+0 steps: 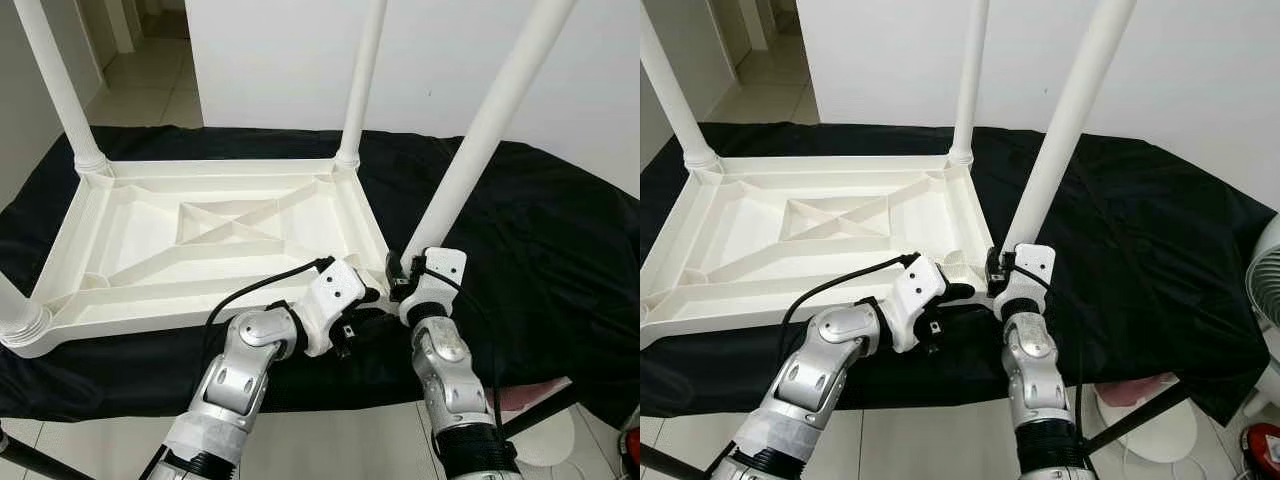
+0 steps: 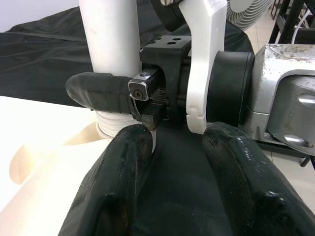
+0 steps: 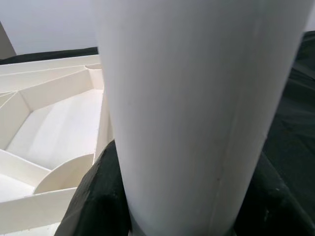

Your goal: Building children table

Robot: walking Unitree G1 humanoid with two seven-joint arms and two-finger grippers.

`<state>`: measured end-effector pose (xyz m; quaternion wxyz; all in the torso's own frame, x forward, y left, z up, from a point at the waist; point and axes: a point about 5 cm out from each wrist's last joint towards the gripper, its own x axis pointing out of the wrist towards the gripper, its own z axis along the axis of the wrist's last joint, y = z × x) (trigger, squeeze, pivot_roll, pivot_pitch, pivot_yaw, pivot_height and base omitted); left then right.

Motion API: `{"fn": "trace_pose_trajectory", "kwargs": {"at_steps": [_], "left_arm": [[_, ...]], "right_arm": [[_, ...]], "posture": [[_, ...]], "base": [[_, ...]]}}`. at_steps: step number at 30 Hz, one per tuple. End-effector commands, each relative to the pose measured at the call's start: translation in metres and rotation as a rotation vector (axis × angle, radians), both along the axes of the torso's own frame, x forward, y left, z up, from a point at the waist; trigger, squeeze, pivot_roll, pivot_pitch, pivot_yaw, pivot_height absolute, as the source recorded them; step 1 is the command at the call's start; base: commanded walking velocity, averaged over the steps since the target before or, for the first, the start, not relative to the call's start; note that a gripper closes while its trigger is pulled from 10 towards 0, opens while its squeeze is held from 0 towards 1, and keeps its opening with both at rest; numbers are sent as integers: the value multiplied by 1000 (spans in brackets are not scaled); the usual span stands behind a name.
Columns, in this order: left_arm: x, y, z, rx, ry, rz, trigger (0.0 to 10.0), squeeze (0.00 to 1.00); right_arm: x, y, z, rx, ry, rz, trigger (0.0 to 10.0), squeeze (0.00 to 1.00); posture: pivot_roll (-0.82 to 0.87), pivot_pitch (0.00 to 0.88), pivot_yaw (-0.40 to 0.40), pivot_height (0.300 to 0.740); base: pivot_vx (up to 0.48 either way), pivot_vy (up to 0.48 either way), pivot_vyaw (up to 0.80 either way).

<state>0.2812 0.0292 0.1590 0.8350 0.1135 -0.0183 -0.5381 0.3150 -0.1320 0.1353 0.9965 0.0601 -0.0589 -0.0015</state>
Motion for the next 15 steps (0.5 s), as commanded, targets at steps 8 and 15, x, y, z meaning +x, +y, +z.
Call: {"fn": "trace_pose_trajectory", "kwargs": {"at_steps": [8,15], "left_arm": [[5,2,1,-6,-25,132,10000,0],[4,3,1,-3,-27,131,10000,0]], "right_arm": [[-5,-11,5,67,-30,68,10000,1000],[-13,-29,2,10,-2,135,10000,0]], "posture": [[43,14,-63,740],[43,13,-62,740]], "base": [[0,0,0],[0,0,0]]}}
